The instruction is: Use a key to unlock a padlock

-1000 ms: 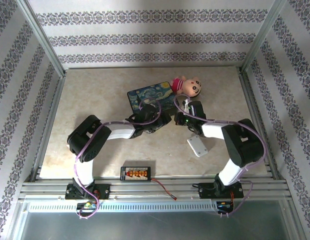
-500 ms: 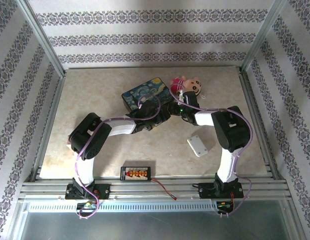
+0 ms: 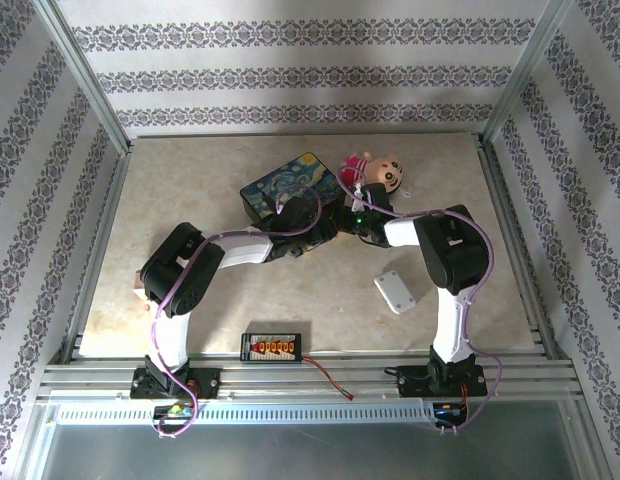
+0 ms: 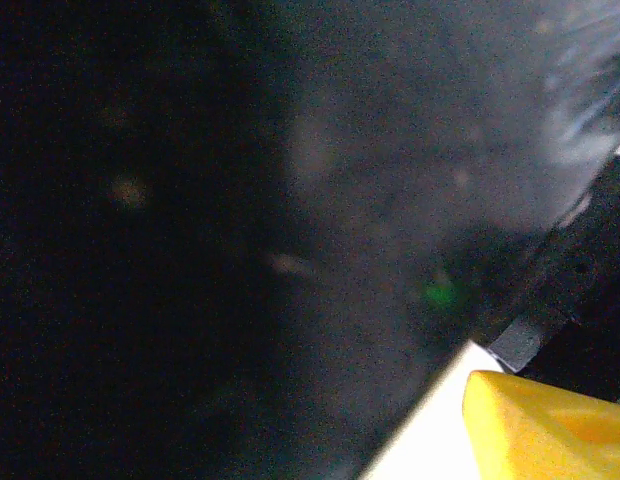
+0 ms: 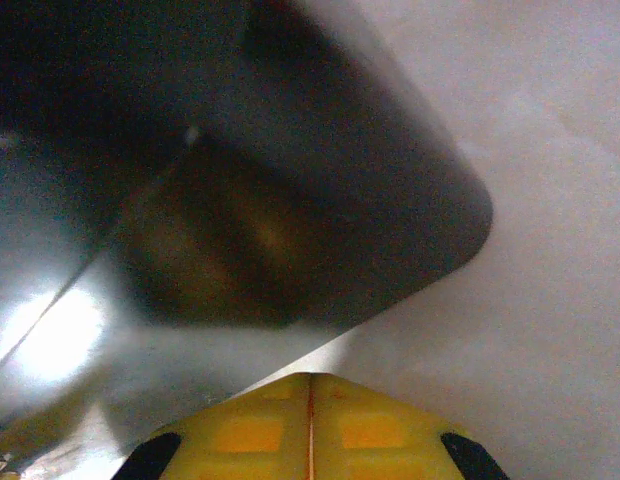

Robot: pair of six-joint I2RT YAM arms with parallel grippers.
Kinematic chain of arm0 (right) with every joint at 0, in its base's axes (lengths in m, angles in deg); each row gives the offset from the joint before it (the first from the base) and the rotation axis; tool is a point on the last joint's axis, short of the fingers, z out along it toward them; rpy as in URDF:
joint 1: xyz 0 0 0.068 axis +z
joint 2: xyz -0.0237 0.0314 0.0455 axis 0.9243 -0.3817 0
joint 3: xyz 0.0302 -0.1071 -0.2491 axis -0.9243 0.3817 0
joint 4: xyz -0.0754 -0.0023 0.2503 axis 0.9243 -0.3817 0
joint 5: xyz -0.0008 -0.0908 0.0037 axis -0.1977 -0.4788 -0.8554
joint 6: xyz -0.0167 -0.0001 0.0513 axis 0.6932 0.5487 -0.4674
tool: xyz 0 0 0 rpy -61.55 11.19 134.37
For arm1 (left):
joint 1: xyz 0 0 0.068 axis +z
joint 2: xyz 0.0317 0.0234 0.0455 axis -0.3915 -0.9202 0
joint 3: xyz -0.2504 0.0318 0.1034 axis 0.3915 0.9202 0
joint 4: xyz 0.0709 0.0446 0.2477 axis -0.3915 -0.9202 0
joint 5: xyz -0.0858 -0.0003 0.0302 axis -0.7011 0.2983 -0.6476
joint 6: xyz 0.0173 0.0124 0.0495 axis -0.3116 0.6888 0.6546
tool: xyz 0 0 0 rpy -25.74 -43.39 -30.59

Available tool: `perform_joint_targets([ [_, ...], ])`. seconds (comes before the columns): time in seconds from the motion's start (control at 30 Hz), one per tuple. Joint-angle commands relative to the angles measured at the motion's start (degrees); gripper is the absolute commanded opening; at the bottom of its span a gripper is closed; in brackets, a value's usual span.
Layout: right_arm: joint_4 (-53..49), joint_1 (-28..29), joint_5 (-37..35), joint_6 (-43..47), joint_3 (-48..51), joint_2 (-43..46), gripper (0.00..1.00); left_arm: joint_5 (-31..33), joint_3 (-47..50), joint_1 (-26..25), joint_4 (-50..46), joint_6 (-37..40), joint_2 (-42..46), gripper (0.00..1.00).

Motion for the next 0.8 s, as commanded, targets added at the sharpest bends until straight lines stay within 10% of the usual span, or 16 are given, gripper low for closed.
perform_joint_targets([
  [0.0, -3.15, 2.1, 3.97, -0.12, 2.05, 0.63, 0.08, 2.18, 3.43, -0.75, 3.0, -3.37, -3.66, 0.81],
  [0.77, -1.66, 3.87, 4.23, -7.63, 8.51, 3.45, 0.07, 0.75, 6.63, -2.15, 8.45, -3.29, -4.4, 0.55],
])
